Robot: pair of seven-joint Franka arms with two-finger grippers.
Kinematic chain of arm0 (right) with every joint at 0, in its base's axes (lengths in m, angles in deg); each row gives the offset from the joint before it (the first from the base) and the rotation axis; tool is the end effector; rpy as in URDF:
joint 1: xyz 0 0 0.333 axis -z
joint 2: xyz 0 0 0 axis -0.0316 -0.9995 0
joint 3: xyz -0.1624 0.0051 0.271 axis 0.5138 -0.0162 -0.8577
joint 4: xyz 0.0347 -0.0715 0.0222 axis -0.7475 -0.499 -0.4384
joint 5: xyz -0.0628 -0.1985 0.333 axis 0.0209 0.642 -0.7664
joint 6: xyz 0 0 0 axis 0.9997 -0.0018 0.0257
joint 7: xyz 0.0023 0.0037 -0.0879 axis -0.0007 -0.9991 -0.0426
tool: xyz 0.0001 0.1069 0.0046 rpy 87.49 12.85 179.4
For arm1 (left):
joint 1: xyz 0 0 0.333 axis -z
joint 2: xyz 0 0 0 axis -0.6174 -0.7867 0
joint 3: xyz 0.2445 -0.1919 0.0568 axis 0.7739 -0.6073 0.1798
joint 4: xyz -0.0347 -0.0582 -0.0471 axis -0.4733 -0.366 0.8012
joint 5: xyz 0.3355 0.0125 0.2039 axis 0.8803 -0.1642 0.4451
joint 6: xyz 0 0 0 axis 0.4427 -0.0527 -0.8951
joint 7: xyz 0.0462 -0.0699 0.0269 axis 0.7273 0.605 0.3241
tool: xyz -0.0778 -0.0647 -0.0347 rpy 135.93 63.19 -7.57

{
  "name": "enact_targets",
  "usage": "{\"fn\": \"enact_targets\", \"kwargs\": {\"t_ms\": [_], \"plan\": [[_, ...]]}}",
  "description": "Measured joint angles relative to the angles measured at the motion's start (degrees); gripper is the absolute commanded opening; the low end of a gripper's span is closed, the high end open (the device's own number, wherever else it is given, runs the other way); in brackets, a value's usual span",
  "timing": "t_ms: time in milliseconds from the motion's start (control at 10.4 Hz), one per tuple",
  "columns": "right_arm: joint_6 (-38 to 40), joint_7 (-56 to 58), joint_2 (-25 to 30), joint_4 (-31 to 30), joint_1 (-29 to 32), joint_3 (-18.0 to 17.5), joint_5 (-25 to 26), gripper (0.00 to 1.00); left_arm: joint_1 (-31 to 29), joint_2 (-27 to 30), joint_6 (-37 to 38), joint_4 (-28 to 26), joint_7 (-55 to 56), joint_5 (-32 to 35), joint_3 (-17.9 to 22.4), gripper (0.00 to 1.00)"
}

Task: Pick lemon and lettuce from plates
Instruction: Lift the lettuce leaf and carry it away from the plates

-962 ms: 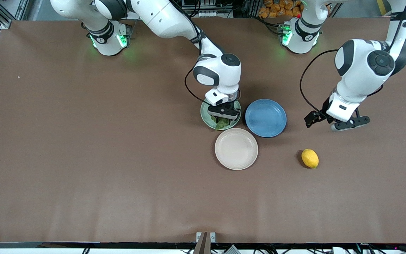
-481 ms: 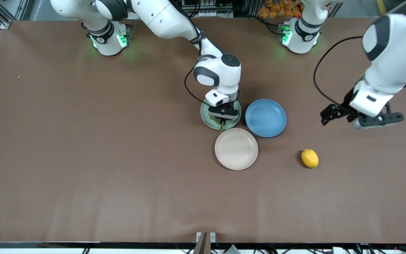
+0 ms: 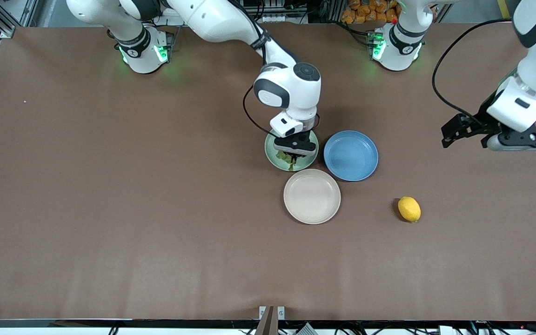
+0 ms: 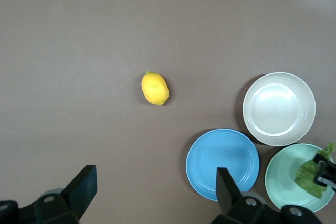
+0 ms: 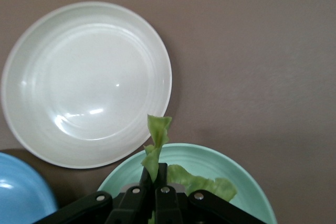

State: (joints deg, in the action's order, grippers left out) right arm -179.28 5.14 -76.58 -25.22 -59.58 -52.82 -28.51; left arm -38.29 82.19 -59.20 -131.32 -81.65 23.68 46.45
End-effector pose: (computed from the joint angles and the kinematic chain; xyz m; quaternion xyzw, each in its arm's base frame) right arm 0.4568 0.6060 0.2839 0.9844 -0.1094 0.1380 0.0013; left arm 0.5563 -0.0805 0.5849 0.9977 0.0015 0.0658 0.0160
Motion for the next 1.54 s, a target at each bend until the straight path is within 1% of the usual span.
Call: {"fn": "enact_targets", "kwargs": {"t_ms": [192,385,577,673,865,1058,1250,1442,1538], "plan": [[7.5,8.4,6.1,0.3,3.6,0.3,-6.0,0.00,0.0,0.5,0.1,0.6,0.0,0.0,0.0,1.00],[15.3,18.1,12.8,0.5,9.5,0.5,-11.5,0.00,0.0,0.4,2.5,2.2,-0.1,0.0,0.0,1.00],[22.0,27.2,17.6,0.4,16.0,0.5,-13.9,0.00,0.0,0.4,4.9,3.8,-0.2,0.0,0.0,1.00],[24.5,31.6,18.9,0.3,19.7,0.5,-14.8,0.00,0.0,0.4,5.5,4.2,-0.2,0.0,0.0,1.00],[27.1,40.5,19.5,0.0,27.9,0.6,-16.5,0.00,0.0,0.4,6.2,4.8,-0.2,0.0,0.0,1.00],[28.5,48.6,19.4,-1.2,35.7,0.7,-16.8,0.00,0.0,0.3,6.6,4.8,-0.2,0.0,0.0,1.00],[28.8,57.7,19.3,-3.9,42.6,0.7,-17.0,0.00,0.0,0.2,7.2,4.8,-0.2,0.0,-0.1,1.00],[27.1,64.4,19.2,-7.3,47.7,0.7,-17.0,0.00,0.0,0.1,7.3,4.8,-0.2,0.0,0.0,1.00],[24.6,65.6,19.1,-9.6,48.8,0.7,-16.9,0.00,0.0,0.0,7.3,4.8,-0.2,0.0,-0.1,1.00]]}}
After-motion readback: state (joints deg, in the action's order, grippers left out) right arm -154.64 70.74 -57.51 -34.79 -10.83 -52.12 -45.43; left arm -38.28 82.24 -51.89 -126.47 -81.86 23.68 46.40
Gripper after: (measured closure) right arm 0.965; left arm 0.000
